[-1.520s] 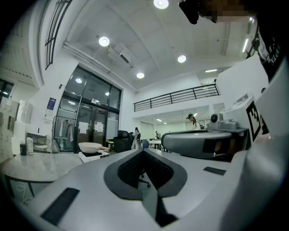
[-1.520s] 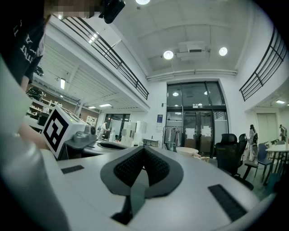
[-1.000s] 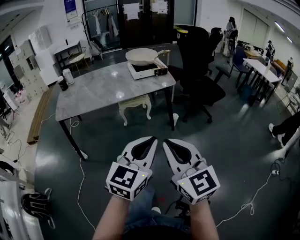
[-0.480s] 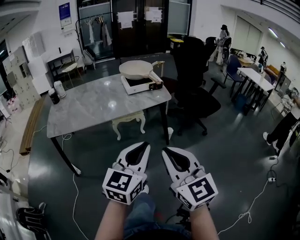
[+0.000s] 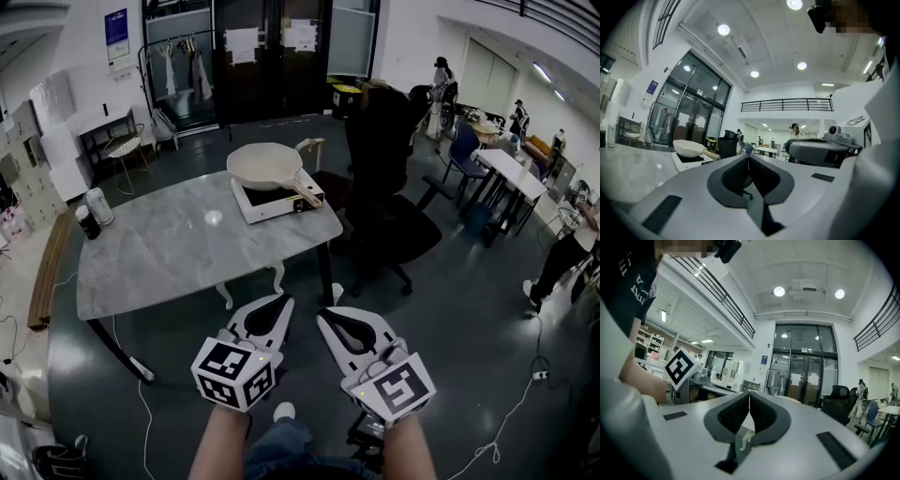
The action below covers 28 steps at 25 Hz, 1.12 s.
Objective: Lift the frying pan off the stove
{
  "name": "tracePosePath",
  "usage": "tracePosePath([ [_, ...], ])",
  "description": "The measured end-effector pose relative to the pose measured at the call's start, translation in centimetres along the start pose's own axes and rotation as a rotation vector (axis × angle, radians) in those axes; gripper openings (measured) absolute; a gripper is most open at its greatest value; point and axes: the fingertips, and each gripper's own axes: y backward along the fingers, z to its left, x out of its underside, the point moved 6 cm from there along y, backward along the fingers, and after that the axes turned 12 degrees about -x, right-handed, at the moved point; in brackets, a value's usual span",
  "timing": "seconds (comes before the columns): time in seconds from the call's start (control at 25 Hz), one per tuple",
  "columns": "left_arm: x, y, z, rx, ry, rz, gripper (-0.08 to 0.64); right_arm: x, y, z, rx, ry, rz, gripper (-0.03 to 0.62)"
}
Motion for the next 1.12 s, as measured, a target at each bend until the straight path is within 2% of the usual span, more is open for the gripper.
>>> tracePosePath([
  [0.2,-0.6,-4.8,3.4,0.019,0.037,0.0,0.012,0.5,-3.6,-4.2,-0.016,-0.052,-0.008,0.026],
  [0.32,-1.1,-7.3,5.3,0.033,0.033,0.004,0.012,0.9,-5.8,-7.0,0.041,-0.057,0.002,0.025],
  [0.48,-1.5,-9.6,7.1,0.046,0.032,0.012,0.012,2.2,-7.8,-10.0,0.098,-0.136,0.025,0.025],
  [0.56,-1.4,-10.3,7.7,0.043,0.028,0.013,0.012,2.7,-8.8,-10.7,0.087,-0.17,0.019,0.025],
  [0.72,-0.7,-11.6,8.5,0.033,0.034,0.031,0.012,3.9,-10.1,-11.7,0.073,-0.159,0.025,0.025],
  [0.84,-0.3,-12.8,8.8,0.03,0.029,0.037,0.012,4.4,-10.7,-13.0,0.057,-0.189,-0.036,0.025],
  [1.0,-0.1,-15.3,9.2,0.02,0.012,0.046,0.012,5.2,-11.4,-16.0,0.044,-0.218,-0.107,0.025],
  [1.12,-0.1,-18.3,10.0,-0.019,0.014,0.037,0.012,5.9,-12.8,-19.3,0.029,-0.179,-0.078,0.025],
])
